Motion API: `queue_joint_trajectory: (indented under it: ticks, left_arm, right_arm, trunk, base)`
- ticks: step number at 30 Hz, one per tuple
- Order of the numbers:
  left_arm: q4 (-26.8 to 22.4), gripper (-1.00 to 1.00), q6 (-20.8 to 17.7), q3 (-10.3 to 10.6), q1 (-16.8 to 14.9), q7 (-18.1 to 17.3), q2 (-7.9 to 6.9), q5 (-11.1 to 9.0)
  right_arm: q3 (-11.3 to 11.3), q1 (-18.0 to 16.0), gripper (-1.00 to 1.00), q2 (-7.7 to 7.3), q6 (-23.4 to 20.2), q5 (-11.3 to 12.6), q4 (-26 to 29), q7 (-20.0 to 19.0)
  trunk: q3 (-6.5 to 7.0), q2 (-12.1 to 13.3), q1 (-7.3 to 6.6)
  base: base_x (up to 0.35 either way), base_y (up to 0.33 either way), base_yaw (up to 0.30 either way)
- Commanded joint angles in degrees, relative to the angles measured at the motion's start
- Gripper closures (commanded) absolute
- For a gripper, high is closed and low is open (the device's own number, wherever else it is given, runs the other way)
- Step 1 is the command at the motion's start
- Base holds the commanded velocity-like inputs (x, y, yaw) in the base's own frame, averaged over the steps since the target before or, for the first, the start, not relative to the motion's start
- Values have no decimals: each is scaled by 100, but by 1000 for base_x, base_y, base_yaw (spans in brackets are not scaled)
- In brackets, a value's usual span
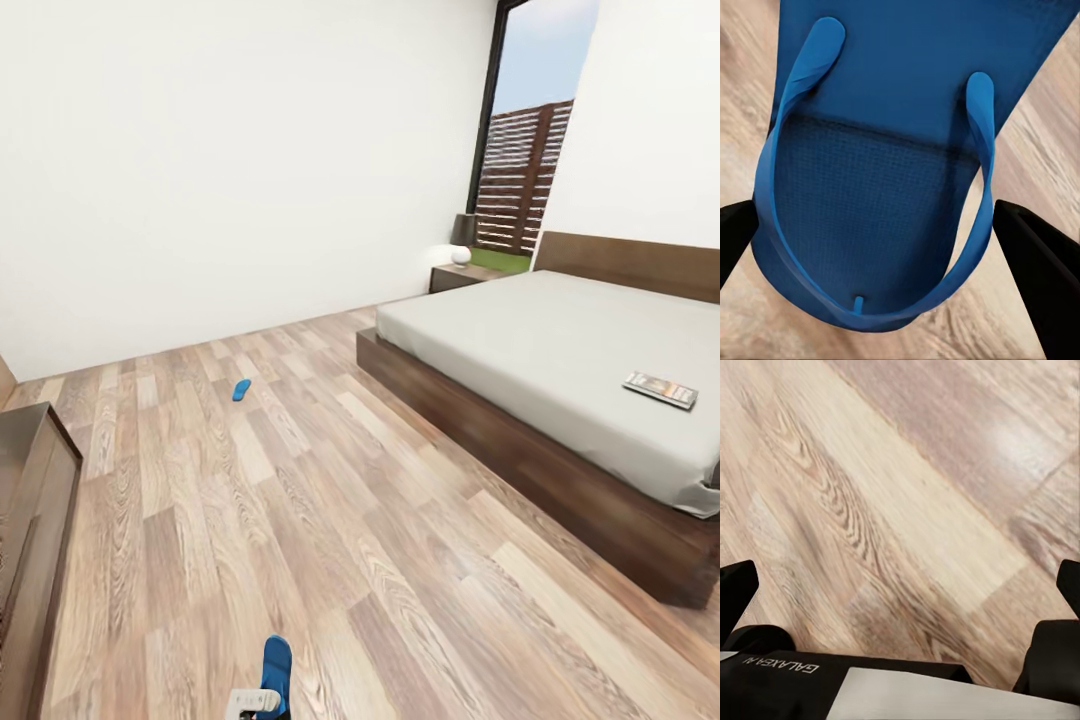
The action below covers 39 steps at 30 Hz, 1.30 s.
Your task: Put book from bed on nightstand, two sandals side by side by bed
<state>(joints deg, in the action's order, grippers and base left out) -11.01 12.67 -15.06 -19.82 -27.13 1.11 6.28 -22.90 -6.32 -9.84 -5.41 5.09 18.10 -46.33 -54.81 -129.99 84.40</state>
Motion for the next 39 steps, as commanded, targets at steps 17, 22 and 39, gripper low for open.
queue_joint_trajectory:
  ticks: [17, 22, 39]
  left_arm:
    - [2, 100, 25, -50, -4, -12, 3, 58]
    - [2, 100, 25, -50, -4, -12, 3, 58]
    - [2, 100, 25, -50, -4, -11, 3, 58]
  right_arm:
    - [-13, -1, -100, 0, -57, 53, 0, -16]
    - [-13, -1, -100, 0, -57, 53, 0, -16]
    - [-13, -1, -100, 0, -57, 48, 0, -16]
  trunk:
    - [-15, -2, 2]
    - [-15, -2, 2]
    - [-15, -2, 2]
  base:
    - [327, 0, 64]
    - [327, 0, 45]
    - [329, 0, 94]
